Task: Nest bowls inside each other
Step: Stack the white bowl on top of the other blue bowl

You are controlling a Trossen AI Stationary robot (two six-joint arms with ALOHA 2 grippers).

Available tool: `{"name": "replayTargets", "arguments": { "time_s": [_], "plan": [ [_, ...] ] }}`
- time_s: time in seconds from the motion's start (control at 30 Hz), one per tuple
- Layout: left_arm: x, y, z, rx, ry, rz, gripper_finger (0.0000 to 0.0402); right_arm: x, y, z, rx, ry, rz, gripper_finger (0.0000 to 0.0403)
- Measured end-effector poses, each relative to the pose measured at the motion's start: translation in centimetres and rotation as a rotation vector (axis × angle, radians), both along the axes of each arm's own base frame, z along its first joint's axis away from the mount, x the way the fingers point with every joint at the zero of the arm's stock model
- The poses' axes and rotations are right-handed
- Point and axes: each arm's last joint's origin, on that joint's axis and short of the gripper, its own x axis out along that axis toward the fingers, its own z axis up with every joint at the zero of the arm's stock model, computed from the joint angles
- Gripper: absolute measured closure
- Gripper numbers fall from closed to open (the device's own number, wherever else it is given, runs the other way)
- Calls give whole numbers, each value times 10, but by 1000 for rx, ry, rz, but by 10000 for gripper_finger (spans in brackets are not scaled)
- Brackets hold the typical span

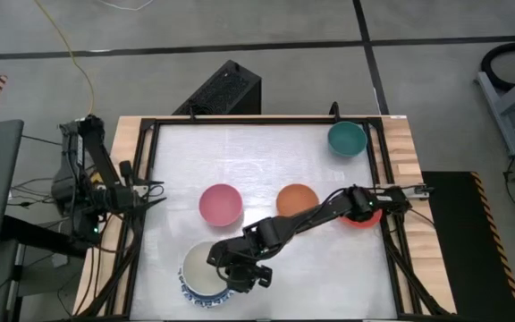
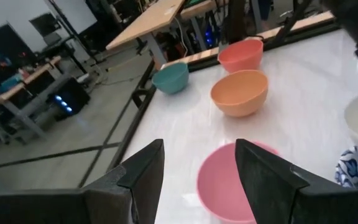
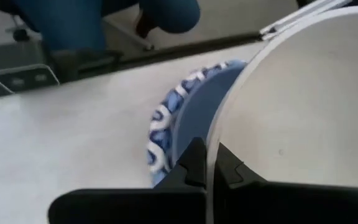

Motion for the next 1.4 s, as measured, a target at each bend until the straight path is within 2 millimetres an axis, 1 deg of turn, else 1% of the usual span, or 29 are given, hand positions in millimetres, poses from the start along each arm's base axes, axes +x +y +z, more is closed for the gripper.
{"name": "replayTargets", "arguments": {
  "time_s": [0.1,0.2,0.27,0.4,0.47,0.8,1.1,1.27,1.4],
  "plan": [
    [-5,9,-15,-69,-11,2,214,-2,4,2,8,0,-2,395],
    [-11,22,-25,-171,-5,8,214,-2,4,2,16,8,-13,395],
    [-13,29,-26,-231,-4,14,214,-2,5,1,16,14,-15,395],
    [-16,40,-24,-294,-29,14,214,-2,5,1,18,12,-15,396],
    [-17,43,-24,-311,-35,14,214,0,6,-3,18,15,-13,396],
    [-18,46,-23,-324,-39,14,214,7,5,-18,21,30,11,396],
    [-18,46,-23,-325,-39,14,214,11,3,-26,19,41,12,396],
    [-18,46,-23,-325,-39,14,214,12,6,-29,70,60,55,396],
    [-18,46,-23,-325,-39,14,214,11,6,-34,67,82,55,396]
  ]
}}
